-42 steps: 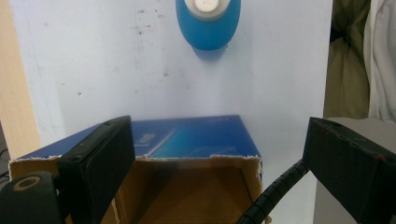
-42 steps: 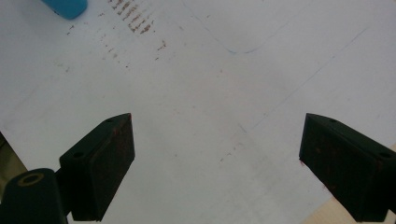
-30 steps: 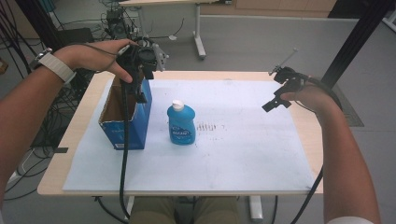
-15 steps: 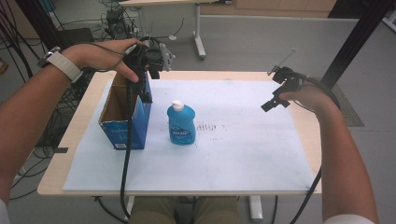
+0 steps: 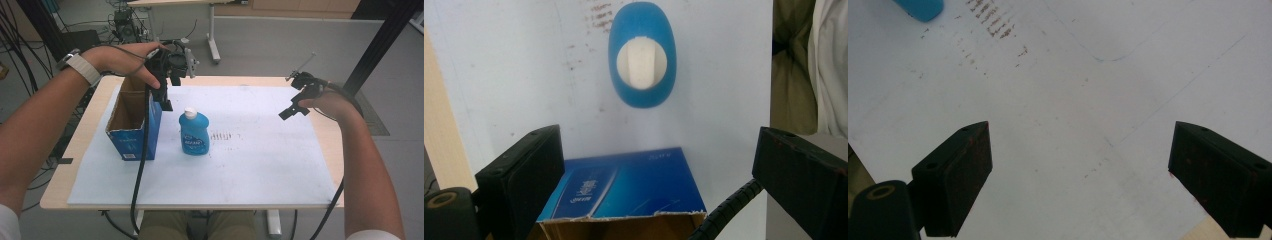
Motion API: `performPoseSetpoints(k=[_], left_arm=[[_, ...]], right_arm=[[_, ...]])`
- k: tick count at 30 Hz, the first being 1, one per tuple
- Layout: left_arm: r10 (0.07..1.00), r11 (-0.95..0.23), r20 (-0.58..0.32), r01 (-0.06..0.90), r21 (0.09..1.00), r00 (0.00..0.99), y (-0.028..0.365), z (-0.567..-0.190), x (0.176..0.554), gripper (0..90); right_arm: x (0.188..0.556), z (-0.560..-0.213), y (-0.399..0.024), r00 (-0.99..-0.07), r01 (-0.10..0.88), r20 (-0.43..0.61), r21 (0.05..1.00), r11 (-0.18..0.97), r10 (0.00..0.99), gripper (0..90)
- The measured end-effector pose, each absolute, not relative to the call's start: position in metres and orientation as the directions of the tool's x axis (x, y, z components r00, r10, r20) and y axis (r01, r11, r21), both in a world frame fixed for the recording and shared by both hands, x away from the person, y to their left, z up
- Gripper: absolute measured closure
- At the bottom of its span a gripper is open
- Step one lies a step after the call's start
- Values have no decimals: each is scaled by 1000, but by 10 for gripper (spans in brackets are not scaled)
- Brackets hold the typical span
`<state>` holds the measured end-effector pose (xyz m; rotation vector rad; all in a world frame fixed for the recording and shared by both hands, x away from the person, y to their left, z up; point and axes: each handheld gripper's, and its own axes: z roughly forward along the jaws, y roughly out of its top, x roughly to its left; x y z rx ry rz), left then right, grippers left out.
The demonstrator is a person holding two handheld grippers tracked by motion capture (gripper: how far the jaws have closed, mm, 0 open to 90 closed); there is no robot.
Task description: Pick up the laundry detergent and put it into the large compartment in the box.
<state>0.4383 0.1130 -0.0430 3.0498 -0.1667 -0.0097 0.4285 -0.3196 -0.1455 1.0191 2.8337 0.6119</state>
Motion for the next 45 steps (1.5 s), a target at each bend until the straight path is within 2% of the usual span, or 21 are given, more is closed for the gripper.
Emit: performPoseSetpoints(k=[19, 45], left_arm=[[-139, -988, -16, -138, 69, 990, 80, -53, 442, 69], [-132, -989, -13, -131, 68, 991, 67, -66, 443, 74]], right_arm=[[425, -147, -326, -769, 608, 77, 392, 690, 634, 106], [422, -147, -329, -771, 605, 74, 397, 690, 633, 106]])
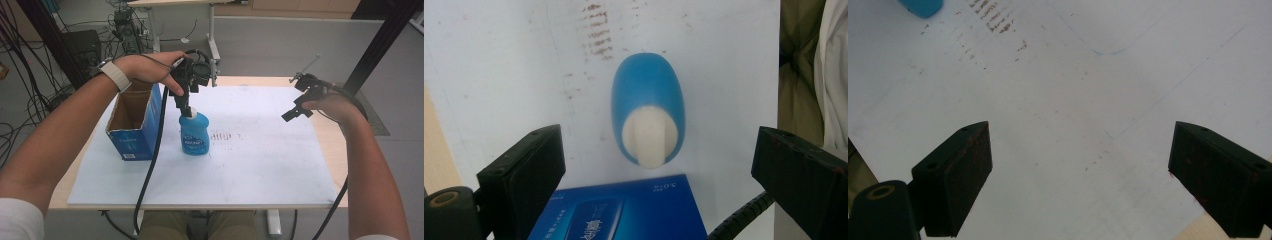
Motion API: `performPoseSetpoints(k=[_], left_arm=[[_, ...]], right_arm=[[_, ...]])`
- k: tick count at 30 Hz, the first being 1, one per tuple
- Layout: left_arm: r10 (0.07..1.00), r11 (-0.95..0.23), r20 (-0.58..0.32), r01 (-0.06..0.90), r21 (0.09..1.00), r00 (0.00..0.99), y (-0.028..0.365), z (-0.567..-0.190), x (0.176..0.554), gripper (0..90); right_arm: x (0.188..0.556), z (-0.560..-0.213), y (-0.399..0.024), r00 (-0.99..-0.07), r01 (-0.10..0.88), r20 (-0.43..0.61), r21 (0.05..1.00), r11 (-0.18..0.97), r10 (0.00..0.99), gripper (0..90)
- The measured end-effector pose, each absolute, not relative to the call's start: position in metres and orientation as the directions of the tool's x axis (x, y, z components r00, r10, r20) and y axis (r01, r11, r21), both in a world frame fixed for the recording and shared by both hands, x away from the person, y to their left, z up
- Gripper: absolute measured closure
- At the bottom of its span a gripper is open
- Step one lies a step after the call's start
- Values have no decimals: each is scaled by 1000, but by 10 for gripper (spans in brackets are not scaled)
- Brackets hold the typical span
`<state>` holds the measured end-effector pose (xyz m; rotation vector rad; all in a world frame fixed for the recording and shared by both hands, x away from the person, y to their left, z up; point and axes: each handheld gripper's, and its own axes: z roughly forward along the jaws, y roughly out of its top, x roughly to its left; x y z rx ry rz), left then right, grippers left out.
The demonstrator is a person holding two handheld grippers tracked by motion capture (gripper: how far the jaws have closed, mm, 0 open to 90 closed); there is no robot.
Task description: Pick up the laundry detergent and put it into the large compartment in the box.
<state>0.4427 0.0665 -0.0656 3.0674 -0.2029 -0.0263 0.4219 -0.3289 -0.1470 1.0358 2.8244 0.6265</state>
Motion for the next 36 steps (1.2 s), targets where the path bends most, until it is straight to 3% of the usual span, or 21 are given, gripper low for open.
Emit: performPoseSetpoints(k=[36], left_arm=[[-127, -989, 1, -127, 69, 992, 65, -80, 442, 72]], right_arm=[[419, -148, -335, -763, 614, 77, 399, 681, 642, 106]])
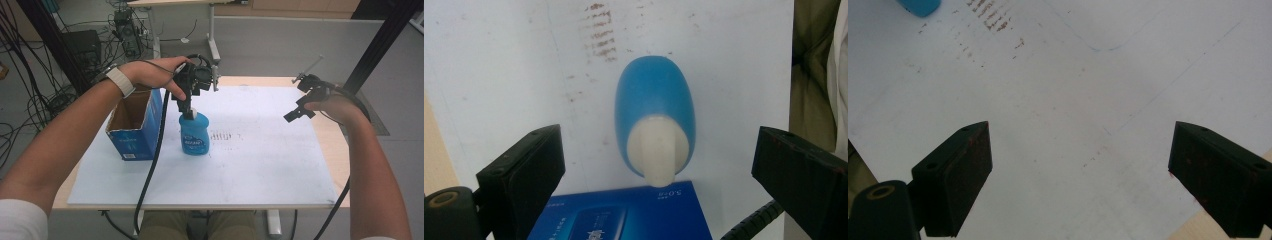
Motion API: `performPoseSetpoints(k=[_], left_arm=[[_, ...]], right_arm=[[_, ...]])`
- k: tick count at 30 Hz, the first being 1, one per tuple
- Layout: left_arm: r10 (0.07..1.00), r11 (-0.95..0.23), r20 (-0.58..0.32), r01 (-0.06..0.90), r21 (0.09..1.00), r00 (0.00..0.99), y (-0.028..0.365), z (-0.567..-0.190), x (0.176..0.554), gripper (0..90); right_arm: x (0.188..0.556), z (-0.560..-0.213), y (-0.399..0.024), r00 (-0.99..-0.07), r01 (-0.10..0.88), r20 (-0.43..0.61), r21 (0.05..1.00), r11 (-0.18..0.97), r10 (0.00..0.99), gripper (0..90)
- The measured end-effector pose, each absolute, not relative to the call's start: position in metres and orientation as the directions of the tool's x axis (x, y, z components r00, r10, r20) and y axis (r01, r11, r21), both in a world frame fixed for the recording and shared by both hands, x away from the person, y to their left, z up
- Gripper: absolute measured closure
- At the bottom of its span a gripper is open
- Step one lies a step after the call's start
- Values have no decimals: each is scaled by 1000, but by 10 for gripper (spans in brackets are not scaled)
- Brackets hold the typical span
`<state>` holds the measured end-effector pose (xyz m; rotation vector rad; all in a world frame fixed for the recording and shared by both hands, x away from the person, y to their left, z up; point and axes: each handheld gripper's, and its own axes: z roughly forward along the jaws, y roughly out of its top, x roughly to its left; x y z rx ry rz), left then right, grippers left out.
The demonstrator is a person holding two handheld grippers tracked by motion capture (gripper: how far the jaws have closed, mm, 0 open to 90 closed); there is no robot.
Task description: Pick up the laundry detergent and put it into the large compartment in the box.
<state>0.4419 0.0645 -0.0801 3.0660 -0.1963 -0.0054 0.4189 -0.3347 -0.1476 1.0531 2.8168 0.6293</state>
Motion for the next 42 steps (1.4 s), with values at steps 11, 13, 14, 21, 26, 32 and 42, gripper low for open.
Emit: performPoseSetpoints(k=[11, 13, 14, 21, 26, 32, 42], left_arm=[[-121, -990, -2, -120, 76, 993, 68, -89, 442, 73], [-118, -990, 1, -118, 75, 993, 68, -91, 442, 71], [-118, -990, 1, -117, 77, 993, 68, -91, 442, 69], [-121, -990, 1, -120, 76, 993, 66, -95, 441, 69], [-122, -991, -4, -121, 59, 993, 63, -102, 441, 69], [-122, -991, 6, -123, 60, 992, 62, -108, 439, 67], [-132, -990, 1, -132, 54, 991, 59, -116, 440, 69]], right_arm=[[418, -149, -334, -765, 611, 77, 403, 681, 640, 106], [418, -149, -335, -765, 610, 76, 403, 682, 640, 106], [418, -149, -335, -765, 610, 75, 403, 682, 640, 106], [418, -150, -334, -763, 612, 78, 403, 680, 641, 106], [417, -150, -335, -763, 613, 78, 404, 679, 642, 106], [417, -151, -336, -762, 615, 81, 402, 678, 643, 106], [417, -151, -336, -764, 612, 80, 404, 680, 640, 106]])
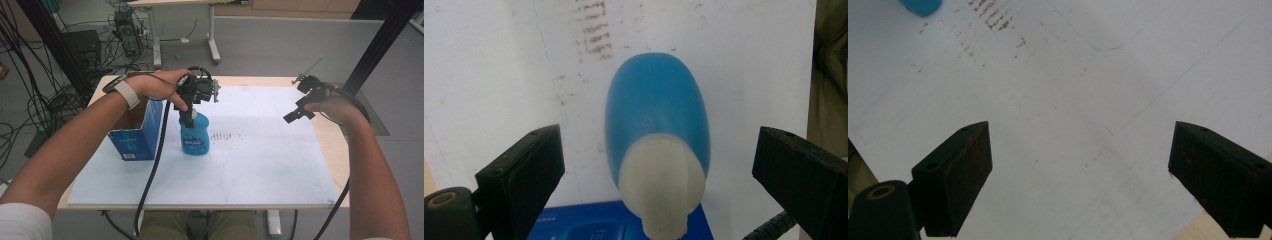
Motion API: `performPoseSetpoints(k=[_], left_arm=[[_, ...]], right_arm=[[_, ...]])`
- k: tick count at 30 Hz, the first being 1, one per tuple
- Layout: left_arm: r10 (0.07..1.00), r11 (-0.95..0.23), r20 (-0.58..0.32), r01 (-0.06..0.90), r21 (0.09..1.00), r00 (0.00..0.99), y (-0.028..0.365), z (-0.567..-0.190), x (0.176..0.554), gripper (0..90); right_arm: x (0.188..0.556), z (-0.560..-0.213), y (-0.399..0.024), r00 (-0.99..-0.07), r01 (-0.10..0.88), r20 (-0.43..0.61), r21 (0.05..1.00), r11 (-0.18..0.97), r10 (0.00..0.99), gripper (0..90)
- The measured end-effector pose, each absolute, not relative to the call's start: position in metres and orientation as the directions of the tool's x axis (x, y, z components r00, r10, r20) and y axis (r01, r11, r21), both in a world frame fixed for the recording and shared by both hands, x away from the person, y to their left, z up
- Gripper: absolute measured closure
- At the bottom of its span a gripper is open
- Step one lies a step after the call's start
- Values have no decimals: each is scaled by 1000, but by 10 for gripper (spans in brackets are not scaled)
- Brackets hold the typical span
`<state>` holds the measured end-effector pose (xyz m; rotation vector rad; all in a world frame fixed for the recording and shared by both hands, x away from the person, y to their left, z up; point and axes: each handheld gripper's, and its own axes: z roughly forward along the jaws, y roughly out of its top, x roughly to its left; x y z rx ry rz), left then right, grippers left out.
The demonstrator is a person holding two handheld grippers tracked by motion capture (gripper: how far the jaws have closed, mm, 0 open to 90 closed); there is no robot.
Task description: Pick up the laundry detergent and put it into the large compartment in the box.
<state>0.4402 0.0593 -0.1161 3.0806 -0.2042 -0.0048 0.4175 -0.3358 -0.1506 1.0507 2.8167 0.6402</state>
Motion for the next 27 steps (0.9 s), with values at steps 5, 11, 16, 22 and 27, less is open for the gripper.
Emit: performPoseSetpoints(k=[5, 11, 16, 22, 27], left_arm=[[-130, -990, -3, -130, 53, 992, 59, -119, 441, 69], [-125, -991, -5, -125, 54, 992, 60, -121, 442, 70], [-123, -991, -4, -123, 58, 992, 61, -120, 442, 70], [-119, -991, -3, -119, 57, 993, 62, -120, 442, 70], [-120, -991, -1, -120, 60, 993, 62, -120, 442, 71]], right_arm=[[417, -152, -337, -763, 614, 81, 403, 679, 642, 106], [417, -152, -338, -760, 617, 83, 401, 677, 644, 106], [417, -151, -337, -760, 617, 81, 403, 676, 645, 106], [417, -151, -337, -763, 613, 81, 405, 678, 641, 106], [416, -151, -337, -762, 614, 81, 405, 678, 642, 106]])
